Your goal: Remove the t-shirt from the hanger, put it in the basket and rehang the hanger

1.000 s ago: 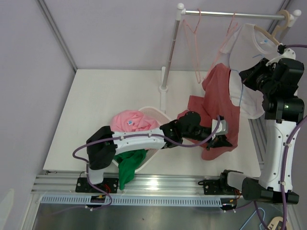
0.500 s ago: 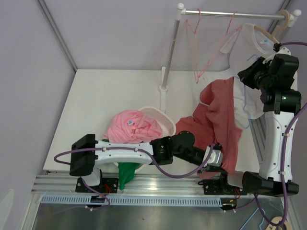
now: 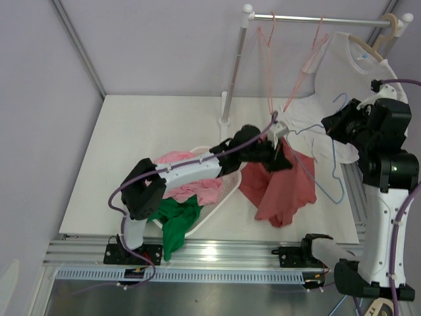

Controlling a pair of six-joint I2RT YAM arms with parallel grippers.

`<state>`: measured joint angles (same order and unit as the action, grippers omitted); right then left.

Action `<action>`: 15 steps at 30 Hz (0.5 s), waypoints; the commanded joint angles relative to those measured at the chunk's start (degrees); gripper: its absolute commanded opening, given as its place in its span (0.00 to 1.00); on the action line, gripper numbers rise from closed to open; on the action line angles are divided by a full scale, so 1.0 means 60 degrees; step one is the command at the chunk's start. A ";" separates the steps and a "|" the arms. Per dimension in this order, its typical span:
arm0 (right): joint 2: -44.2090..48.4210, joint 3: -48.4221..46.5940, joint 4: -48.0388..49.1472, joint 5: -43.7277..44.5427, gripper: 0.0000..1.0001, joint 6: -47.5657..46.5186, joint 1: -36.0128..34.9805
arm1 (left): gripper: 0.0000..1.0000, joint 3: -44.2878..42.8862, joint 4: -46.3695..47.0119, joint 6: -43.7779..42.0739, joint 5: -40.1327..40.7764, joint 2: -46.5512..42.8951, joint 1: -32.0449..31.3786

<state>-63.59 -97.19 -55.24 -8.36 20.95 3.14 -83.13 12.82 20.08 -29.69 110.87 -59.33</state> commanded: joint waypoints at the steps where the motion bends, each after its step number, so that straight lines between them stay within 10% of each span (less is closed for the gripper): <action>1: 0.0827 0.0448 -0.0489 0.0411 0.00 -0.0298 -0.0068 | 0.01 -0.2122 -0.1251 0.0713 0.1337 0.0182 0.0278; 7: 0.2057 0.1446 -0.0550 0.1379 0.00 -0.0269 -0.0083 | 0.01 -0.6102 -0.4829 0.0639 0.1726 0.2510 0.0601; 15: 0.2045 0.0818 -0.0154 0.2783 0.00 -0.0167 -0.0083 | 0.01 -0.6711 -0.7053 -0.0064 0.2248 0.3714 0.0236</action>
<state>-50.83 -89.03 -58.89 3.68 19.86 2.96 -121.86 -18.52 21.82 -20.25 132.09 -56.31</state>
